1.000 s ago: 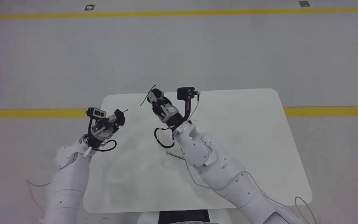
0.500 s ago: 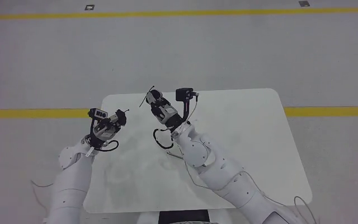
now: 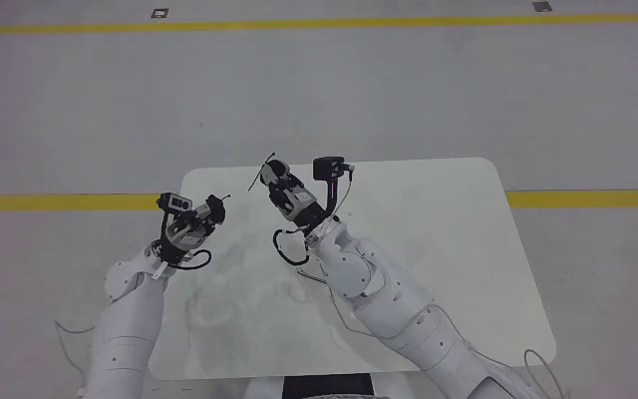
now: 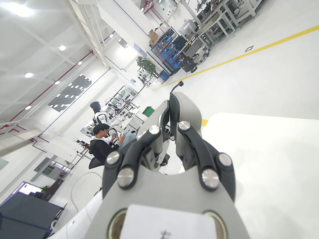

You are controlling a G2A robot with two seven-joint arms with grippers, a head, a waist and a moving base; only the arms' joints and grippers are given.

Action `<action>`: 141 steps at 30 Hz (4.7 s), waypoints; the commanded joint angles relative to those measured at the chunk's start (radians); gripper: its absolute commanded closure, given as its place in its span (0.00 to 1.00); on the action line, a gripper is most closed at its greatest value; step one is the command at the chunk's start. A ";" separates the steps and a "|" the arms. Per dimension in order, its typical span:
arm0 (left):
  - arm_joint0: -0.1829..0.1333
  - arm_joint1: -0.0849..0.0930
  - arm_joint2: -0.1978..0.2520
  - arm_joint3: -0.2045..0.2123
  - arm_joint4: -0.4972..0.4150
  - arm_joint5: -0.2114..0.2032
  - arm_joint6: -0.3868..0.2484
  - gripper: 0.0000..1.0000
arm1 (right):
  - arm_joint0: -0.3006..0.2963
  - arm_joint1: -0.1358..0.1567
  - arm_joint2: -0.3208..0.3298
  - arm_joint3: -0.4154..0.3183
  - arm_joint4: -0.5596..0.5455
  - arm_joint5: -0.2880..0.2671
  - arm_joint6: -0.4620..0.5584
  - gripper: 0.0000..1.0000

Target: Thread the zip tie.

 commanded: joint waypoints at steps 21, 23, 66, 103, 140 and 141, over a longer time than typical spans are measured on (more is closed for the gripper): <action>0.046 -0.019 0.004 -0.128 0.160 0.000 0.095 1.00 | 0.006 -0.027 -0.052 0.042 -0.188 0.055 -0.077 1.00; 0.046 -0.019 0.004 -0.128 0.160 0.000 0.095 1.00 | 0.006 -0.027 -0.052 0.042 -0.188 0.055 -0.077 1.00; 0.046 -0.019 0.004 -0.128 0.160 0.000 0.095 1.00 | -0.029 -0.057 -0.024 0.047 -0.327 0.060 -0.041 1.00; 0.046 -0.019 0.004 -0.128 0.160 0.000 0.095 1.00 | -0.051 -0.081 -0.003 0.053 -0.376 0.059 -0.039 1.00; 0.046 -0.019 0.004 -0.128 0.160 0.000 0.095 1.00 | -0.068 -0.092 0.025 0.034 -0.401 0.032 -0.007 1.00; 0.046 -0.019 0.004 -0.128 0.160 0.000 0.095 1.00 | -0.068 -0.092 0.025 0.035 -0.400 0.032 -0.007 1.00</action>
